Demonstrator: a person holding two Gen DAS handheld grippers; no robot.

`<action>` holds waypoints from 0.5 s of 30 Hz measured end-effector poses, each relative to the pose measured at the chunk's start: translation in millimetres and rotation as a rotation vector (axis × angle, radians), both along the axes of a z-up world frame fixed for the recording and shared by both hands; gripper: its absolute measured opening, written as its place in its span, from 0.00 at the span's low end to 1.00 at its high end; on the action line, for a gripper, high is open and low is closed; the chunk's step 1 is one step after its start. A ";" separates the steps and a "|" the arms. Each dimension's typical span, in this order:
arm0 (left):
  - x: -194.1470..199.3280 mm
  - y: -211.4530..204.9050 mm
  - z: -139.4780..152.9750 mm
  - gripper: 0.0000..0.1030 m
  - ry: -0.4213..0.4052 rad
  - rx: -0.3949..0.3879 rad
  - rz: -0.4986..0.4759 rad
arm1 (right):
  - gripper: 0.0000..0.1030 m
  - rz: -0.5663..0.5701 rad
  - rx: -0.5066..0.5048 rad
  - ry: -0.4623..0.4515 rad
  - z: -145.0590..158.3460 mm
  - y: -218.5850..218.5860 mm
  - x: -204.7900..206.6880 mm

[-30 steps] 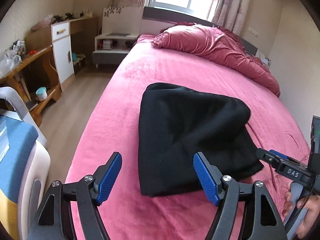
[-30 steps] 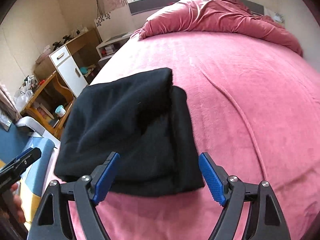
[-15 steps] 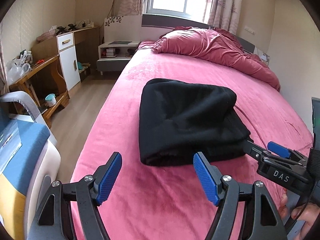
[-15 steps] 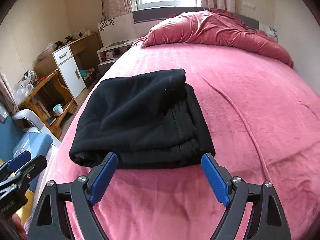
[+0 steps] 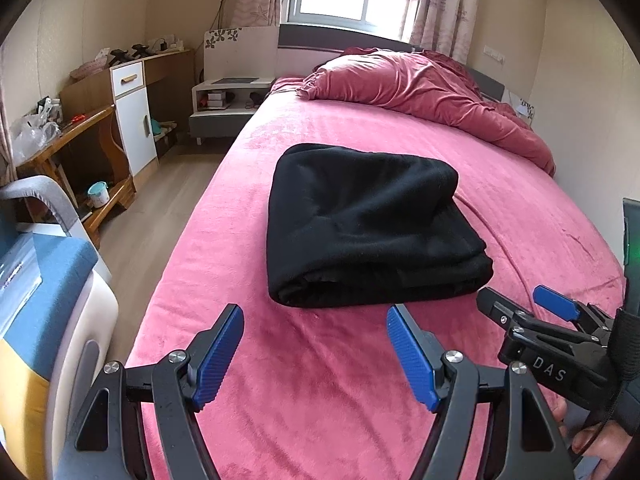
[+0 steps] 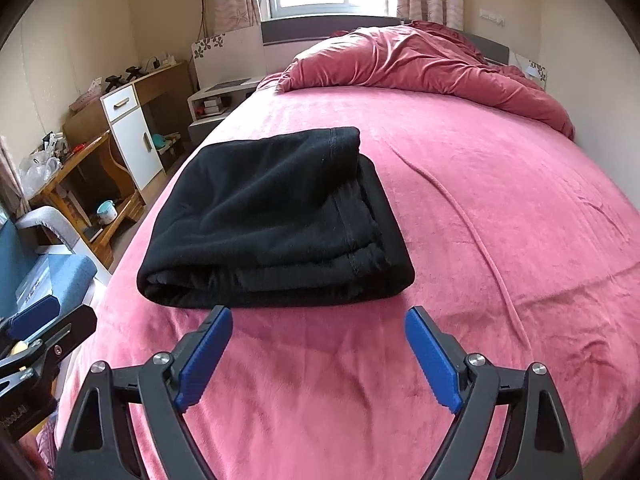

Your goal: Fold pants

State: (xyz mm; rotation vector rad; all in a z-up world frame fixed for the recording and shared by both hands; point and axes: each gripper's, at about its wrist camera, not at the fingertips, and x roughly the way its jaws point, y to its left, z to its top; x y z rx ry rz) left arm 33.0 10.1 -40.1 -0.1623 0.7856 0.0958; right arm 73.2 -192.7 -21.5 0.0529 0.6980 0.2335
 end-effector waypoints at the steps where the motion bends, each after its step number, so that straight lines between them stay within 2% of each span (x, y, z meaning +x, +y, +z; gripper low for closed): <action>1: -1.0 -0.5 0.3 0.73 -0.002 0.000 -0.001 | 0.86 -0.002 0.001 -0.002 0.3 -0.4 -0.9; 15: -5.7 3.1 0.7 0.73 0.005 0.002 0.034 | 0.87 0.005 -0.003 -0.023 3.7 0.0 -6.2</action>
